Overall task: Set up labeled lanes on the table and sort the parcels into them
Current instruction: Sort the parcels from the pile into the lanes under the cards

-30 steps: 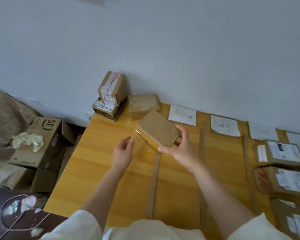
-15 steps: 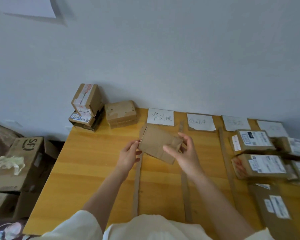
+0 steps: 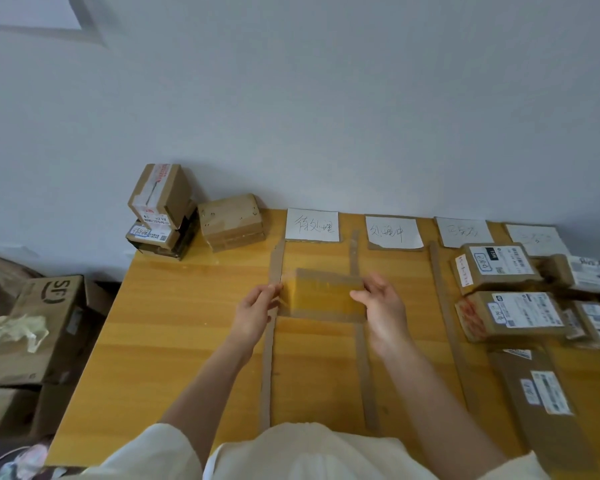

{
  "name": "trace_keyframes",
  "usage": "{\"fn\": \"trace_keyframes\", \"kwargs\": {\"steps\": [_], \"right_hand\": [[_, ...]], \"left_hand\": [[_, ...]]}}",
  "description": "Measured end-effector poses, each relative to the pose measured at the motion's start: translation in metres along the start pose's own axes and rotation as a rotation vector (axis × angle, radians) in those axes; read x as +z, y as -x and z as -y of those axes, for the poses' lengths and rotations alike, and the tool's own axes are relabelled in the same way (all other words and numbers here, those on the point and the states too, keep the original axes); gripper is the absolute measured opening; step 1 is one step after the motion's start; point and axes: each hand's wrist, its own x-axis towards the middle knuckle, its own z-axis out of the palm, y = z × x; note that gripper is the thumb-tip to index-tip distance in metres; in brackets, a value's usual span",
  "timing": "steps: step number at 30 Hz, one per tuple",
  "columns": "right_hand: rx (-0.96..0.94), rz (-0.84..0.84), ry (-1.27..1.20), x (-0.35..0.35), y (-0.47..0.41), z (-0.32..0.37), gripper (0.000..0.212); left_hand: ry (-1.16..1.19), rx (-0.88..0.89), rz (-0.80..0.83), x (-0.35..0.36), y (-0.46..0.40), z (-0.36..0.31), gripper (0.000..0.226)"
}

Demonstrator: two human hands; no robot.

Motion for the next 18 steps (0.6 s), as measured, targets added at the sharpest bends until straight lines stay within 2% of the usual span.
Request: {"fn": "trace_keyframes", "kwargs": {"steps": [4,9,13,18], "right_hand": [[0.096,-0.068,-0.032,0.001,0.001,0.001,0.058],[0.175,-0.147,-0.087,0.005,0.000,-0.006,0.041],[0.202,-0.042,-0.103,0.004,0.001,-0.011,0.047],[0.305,0.084,-0.058,-0.001,0.004,-0.011,0.024]], "left_hand": [[0.064,-0.006,-0.004,0.005,0.005,0.002,0.030],[0.174,-0.028,-0.031,0.007,0.010,0.005,0.030],[0.217,-0.021,-0.013,0.007,0.015,0.006,0.028],[0.239,-0.032,-0.002,0.005,0.012,0.009,0.030]]}}
